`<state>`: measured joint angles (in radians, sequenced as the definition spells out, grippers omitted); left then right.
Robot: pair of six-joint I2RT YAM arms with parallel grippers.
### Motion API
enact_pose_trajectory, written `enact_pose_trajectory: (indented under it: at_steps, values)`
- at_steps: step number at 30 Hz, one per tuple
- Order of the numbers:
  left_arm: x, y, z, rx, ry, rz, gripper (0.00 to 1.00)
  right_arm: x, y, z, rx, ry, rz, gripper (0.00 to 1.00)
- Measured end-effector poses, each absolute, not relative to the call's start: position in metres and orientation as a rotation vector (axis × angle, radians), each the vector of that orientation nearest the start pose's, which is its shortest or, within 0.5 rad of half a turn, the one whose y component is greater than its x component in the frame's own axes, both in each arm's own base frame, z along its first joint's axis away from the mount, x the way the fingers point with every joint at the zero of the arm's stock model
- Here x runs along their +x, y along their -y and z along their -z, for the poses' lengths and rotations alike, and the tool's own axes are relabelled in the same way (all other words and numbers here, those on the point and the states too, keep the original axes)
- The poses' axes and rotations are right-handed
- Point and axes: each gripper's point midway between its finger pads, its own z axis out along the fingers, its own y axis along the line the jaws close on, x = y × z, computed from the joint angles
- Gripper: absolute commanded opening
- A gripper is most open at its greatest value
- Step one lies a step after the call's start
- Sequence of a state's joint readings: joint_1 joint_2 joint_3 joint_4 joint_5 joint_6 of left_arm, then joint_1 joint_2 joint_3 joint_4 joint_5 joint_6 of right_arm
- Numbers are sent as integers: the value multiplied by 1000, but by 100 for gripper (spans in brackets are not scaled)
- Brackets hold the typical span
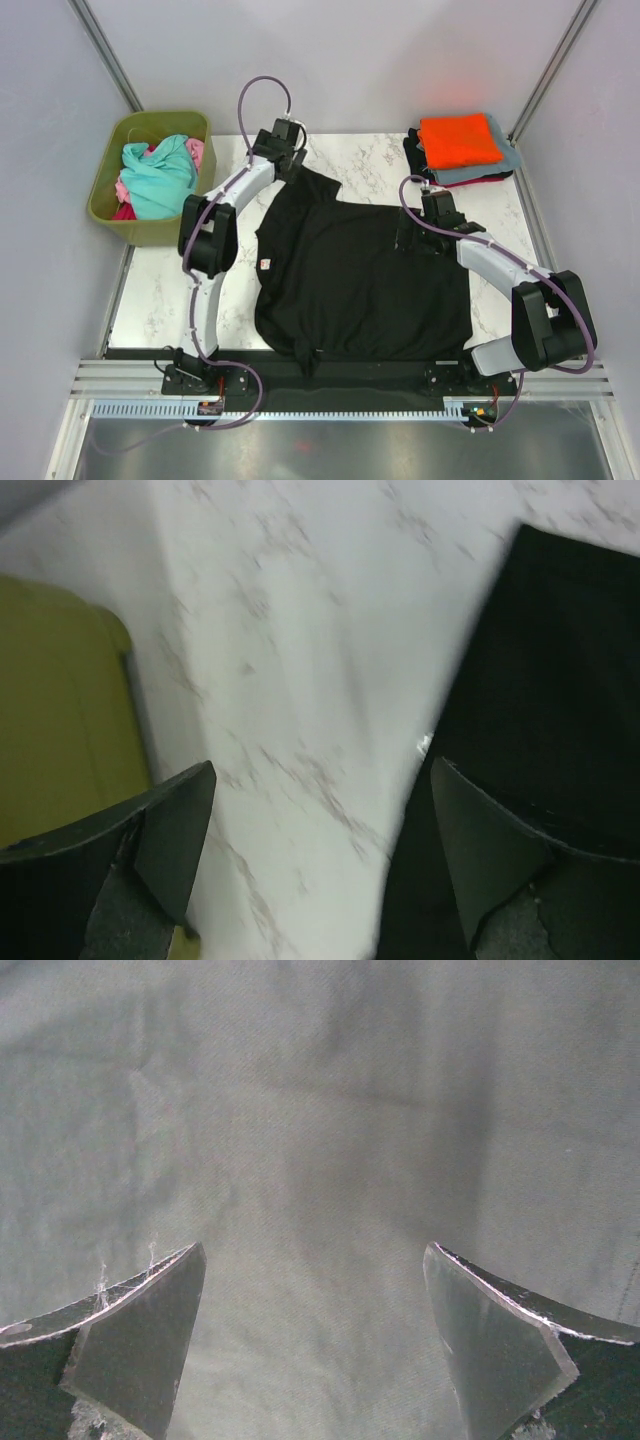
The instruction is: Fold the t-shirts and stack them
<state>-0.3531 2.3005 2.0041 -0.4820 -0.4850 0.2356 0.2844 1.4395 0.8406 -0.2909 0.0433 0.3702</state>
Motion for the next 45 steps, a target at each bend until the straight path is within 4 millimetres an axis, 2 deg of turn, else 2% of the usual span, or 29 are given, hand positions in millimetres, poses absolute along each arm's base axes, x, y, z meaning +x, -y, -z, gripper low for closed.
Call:
enact_pose_trajectory:
  at_steps: [5, 8, 10, 17, 18, 20, 25, 27, 28, 34, 38, 39, 40, 42, 45]
  values:
    - [495, 150, -120, 273, -2347, -189, 95, 342, -95, -71, 160, -2458, -169, 98]
    - [467, 157, -123, 157, -2369, -24, 95, 354, -86, -68, 210, -2460, -118, 98]
    - [457, 161, -111, 105, -2401, 46, 94, 363, -81, -63, 237, -2476, -82, 98]
    - [440, 172, -31, 25, -2573, 146, 93, 403, -85, -35, 250, -2546, -13, 98]
    - [441, 171, -24, 19, -2582, 127, 93, 406, -86, -29, 250, -2561, -6, 98]
    - [450, 177, -29, -3, -2555, 166, 92, 413, -86, -20, 243, -2583, 19, 98]
    - [469, 169, -28, -99, -2527, 201, 92, 439, -97, -20, 225, -2576, 7, 98]
    - [482, 155, -29, -153, -2514, 194, 92, 454, -104, -21, 212, -2571, 0, 98]
    - [488, 149, -30, -173, -2508, 191, 86, 463, -109, -21, 202, -2567, -7, 98]
    - [523, 88, -32, -339, -2467, 157, 89, 518, -148, -24, 136, -2521, -61, 98]
    - [538, 63, -32, -404, -2452, 139, 89, 541, -171, -27, 99, -2498, -114, 98]
    - [541, 61, -33, -408, -2453, 143, 89, 544, -175, -27, 93, -2495, -120, 98]
    - [545, 61, -34, -408, -2452, 150, 96, 548, -177, -28, 84, -2490, -122, 98]
    - [551, 65, -37, -394, -2452, 163, 100, 551, -179, -29, 64, -2491, -119, 98]
    - [547, 75, -43, -359, -2458, 153, 100, 551, -181, -29, 29, -2502, -128, 98]
